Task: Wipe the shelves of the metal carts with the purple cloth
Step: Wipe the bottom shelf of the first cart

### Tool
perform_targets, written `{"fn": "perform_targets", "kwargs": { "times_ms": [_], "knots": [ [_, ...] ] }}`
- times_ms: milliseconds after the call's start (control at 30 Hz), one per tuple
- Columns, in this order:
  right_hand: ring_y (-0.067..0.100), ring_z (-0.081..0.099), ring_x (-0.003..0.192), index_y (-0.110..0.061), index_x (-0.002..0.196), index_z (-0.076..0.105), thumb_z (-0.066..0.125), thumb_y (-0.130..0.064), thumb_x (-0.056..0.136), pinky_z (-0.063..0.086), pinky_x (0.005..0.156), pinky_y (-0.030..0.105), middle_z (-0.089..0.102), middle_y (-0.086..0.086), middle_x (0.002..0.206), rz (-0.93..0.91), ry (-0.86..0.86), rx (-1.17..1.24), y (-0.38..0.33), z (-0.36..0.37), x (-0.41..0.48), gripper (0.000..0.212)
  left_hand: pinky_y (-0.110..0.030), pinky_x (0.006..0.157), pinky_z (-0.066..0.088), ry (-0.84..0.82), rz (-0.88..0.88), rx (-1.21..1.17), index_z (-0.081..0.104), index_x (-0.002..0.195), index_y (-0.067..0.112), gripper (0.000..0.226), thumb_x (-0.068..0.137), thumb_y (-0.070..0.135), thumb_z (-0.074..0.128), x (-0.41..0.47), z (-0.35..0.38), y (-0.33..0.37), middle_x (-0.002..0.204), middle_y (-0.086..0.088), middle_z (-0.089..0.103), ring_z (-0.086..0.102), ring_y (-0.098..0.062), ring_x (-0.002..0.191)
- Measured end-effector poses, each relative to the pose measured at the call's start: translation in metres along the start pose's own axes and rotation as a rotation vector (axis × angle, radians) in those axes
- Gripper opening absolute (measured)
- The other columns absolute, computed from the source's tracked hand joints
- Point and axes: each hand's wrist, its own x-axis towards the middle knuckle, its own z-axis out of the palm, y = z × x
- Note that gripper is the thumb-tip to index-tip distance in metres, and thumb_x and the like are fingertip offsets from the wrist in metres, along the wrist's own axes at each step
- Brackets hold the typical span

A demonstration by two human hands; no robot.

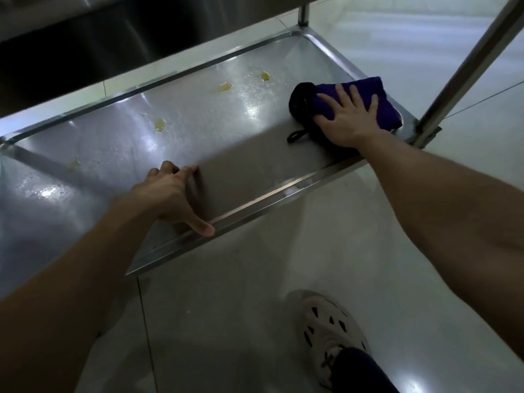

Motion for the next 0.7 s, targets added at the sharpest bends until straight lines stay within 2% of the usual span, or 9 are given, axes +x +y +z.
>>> {"fn": "perform_targets", "kwargs": {
  "times_ms": [67,133,267,367,433,500,567,633,700],
  "knots": [
    [0.032,-0.018,0.166,-0.048,0.17,0.004,0.022,-0.076,0.102,-0.019,0.124,0.072,-0.013,-0.001,0.182,0.044,-0.021,-0.01,-0.025,0.002,0.009,0.076,-0.057,0.118,0.041,0.022,0.002,-0.013,0.007,0.17,0.047,0.193,-0.005,0.106,0.064,-0.001,0.002,-0.002,0.168,0.004,0.021,0.024,-0.031,0.154],
    [0.034,-0.02,0.165,-0.048,0.171,0.002,0.021,-0.077,0.101,-0.02,0.122,0.073,-0.015,0.001,0.181,-0.023,-0.038,-0.02,-0.058,0.006,0.011,0.078,-0.057,0.115,0.041,0.059,-0.005,-0.02,0.009,0.169,0.05,0.184,0.005,0.104,0.071,-0.001,0.003,-0.004,0.169,0.007,0.022,0.026,-0.029,0.154],
    [0.03,-0.02,0.165,-0.051,0.17,0.006,0.02,-0.076,0.1,-0.021,0.123,0.071,-0.013,0.0,0.182,-0.301,-0.07,-0.045,-0.125,0.027,-0.017,0.075,-0.057,0.113,0.041,0.117,-0.01,-0.043,0.012,0.169,0.05,0.176,0.012,0.1,0.075,0.001,0.009,-0.008,0.171,0.01,0.022,0.027,-0.028,0.155],
    [0.022,-0.023,0.165,-0.055,0.167,0.005,0.016,-0.079,0.1,-0.024,0.124,0.066,-0.013,-0.008,0.181,-0.57,-0.085,-0.088,-0.144,0.053,-0.054,0.072,-0.059,0.118,0.04,0.151,0.016,-0.09,0.011,0.169,0.046,0.179,0.011,0.106,0.068,0.0,0.018,-0.016,0.176,0.009,0.021,0.027,-0.028,0.158],
    [0.018,-0.024,0.164,-0.058,0.166,0.002,0.012,-0.081,0.1,-0.026,0.125,0.062,-0.014,-0.012,0.18,-0.697,-0.088,-0.116,-0.14,0.06,-0.068,0.071,-0.058,0.12,0.04,0.229,0.077,-0.113,0.01,0.17,0.043,0.176,0.015,0.114,0.057,-0.005,0.028,-0.025,0.177,0.007,0.023,0.03,-0.029,0.159],
    [0.017,-0.024,0.164,-0.059,0.166,0.001,0.012,-0.083,0.099,-0.025,0.125,0.061,-0.014,-0.013,0.18,-0.72,-0.103,-0.118,-0.136,0.058,-0.072,0.072,-0.054,0.123,0.038,0.372,0.145,-0.131,0.014,0.171,0.038,0.163,0.034,0.117,0.053,-0.012,0.046,-0.038,0.177,0.004,0.025,0.032,-0.028,0.159],
    [0.017,-0.024,0.164,-0.059,0.167,0.001,0.011,-0.085,0.098,-0.024,0.126,0.062,-0.014,-0.012,0.18,-0.71,-0.105,-0.125,-0.136,0.053,-0.072,0.075,-0.052,0.128,0.032,0.526,0.191,-0.162,0.018,0.171,0.034,0.133,0.066,0.109,0.05,-0.02,0.077,-0.057,0.178,0.002,0.023,0.028,-0.027,0.162],
    [0.018,-0.022,0.165,-0.058,0.167,0.002,0.011,-0.086,0.096,-0.022,0.126,0.064,-0.013,-0.011,0.181,-0.704,-0.098,-0.127,-0.138,0.052,-0.073,0.077,-0.052,0.131,0.026,0.672,0.115,-0.234,0.024,0.171,0.031,0.1,0.092,0.092,0.038,-0.03,0.109,-0.082,0.178,-0.003,0.024,0.026,-0.028,0.162],
    [0.018,-0.021,0.165,-0.058,0.167,0.002,0.012,-0.088,0.094,-0.02,0.126,0.066,-0.012,-0.011,0.181,-0.679,-0.088,-0.126,-0.141,0.053,-0.073,0.08,-0.054,0.131,0.023,0.782,-0.039,-0.282,0.028,0.168,0.021,0.087,0.103,0.08,0.024,-0.038,0.129,-0.107,0.176,-0.01,0.027,0.025,-0.031,0.162]
  ]
}}
